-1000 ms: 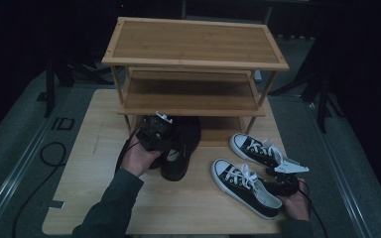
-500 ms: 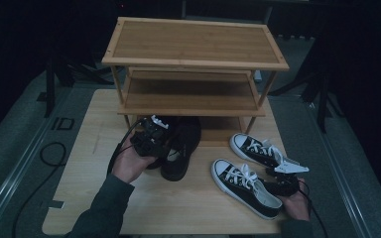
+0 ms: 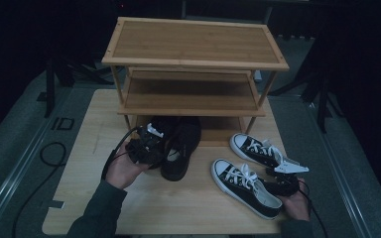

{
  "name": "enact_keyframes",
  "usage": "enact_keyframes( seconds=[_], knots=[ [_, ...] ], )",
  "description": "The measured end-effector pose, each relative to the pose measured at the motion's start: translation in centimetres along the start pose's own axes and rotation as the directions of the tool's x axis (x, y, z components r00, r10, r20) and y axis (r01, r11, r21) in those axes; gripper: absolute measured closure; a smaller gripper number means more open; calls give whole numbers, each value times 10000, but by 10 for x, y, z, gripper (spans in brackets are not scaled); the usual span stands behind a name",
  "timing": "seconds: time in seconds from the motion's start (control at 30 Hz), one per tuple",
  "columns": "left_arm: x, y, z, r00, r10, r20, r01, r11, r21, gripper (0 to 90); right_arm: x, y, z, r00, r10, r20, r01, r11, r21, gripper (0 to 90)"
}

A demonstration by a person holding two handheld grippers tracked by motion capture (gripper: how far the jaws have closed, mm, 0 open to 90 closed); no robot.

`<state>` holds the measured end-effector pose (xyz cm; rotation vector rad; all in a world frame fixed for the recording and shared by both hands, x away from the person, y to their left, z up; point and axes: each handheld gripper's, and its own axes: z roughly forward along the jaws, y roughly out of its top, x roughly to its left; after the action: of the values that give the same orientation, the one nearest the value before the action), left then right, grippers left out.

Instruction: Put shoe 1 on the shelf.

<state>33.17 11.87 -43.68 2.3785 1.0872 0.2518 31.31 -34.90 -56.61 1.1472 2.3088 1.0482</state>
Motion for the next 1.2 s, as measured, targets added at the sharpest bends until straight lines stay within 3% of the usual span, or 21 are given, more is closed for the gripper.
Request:
enact_keyframes(
  seconds=[0.4, 0.8, 1.0, 1.2],
  knots=[
    [-4, -10, 16, 9998, 189, 35, -189, 9996, 216, 895, 0, 0, 0, 10000, 10, 0, -10, 10000, 5, 379],
    [-12, -34, 42, 9997, 191, 136, -200, 9978, 632, 900, 0, 0, 0, 10000, 9, -2, -9, 10000, 5, 379],
    [-14, -40, 45, 9996, 211, 189, -222, 9977, 644, 900, 0, 0, 0, 10000, 9, -2, -9, 10000, 6, 378],
    [-22, -47, 53, 9979, 401, 505, -437, 9964, 727, 900, 0, 0, 0, 10000, 10, -3, -10, 10000, 6, 378]
  ],
)
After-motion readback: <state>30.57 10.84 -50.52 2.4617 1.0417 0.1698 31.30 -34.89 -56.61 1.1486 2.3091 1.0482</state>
